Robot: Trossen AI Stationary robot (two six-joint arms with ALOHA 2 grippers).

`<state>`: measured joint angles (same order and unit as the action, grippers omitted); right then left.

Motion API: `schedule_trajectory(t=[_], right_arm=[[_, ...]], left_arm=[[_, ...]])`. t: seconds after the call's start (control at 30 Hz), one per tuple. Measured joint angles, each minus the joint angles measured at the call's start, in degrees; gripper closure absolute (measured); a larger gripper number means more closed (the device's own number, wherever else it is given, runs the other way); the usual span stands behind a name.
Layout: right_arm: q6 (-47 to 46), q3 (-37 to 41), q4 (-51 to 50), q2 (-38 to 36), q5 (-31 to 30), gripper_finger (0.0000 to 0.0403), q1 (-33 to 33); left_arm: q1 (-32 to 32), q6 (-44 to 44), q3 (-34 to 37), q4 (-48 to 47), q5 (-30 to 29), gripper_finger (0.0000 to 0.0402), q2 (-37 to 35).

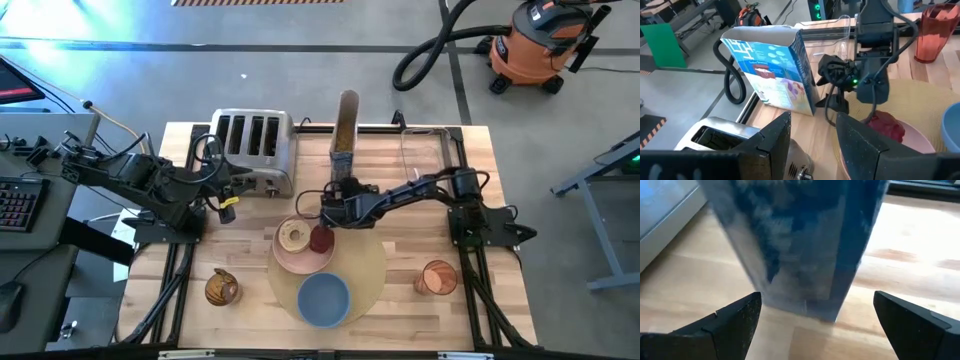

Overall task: Arrange a breakfast setting
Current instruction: Pour the cereal into the blue bowl

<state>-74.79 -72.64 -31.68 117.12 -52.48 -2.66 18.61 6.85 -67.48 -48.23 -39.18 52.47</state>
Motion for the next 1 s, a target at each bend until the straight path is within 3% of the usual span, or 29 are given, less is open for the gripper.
schedule_trajectory(t=[0.23, 0.53, 0.83, 1.0], right_arm=[[0.0, 0.0, 1.9, 0.0, -3.3, 0.0032, 0.3], [9.4, 0.0, 10.0, 0.9, -5.5, 0.0032, 2.5], [3.6, 0.0, 6.1, 3.2, -6.8, 0.0032, 3.3], [1.6, 0.0, 3.3, 3.2, -10.5, 0.0032, 3.3]], left_arm=[[0.0, 0.0, 0.0, -0.1, 0.0, 0.0252, 0.0], [0.0, 0.0, 0.0, -0.1, 0.0, 0.0252, 0.0], [0.0, 0.0, 0.0, -0.5, 0.1, 0.0252, 0.0], [0.0, 0.0, 0.0, -0.5, 0.0, 0.0252, 0.0]])
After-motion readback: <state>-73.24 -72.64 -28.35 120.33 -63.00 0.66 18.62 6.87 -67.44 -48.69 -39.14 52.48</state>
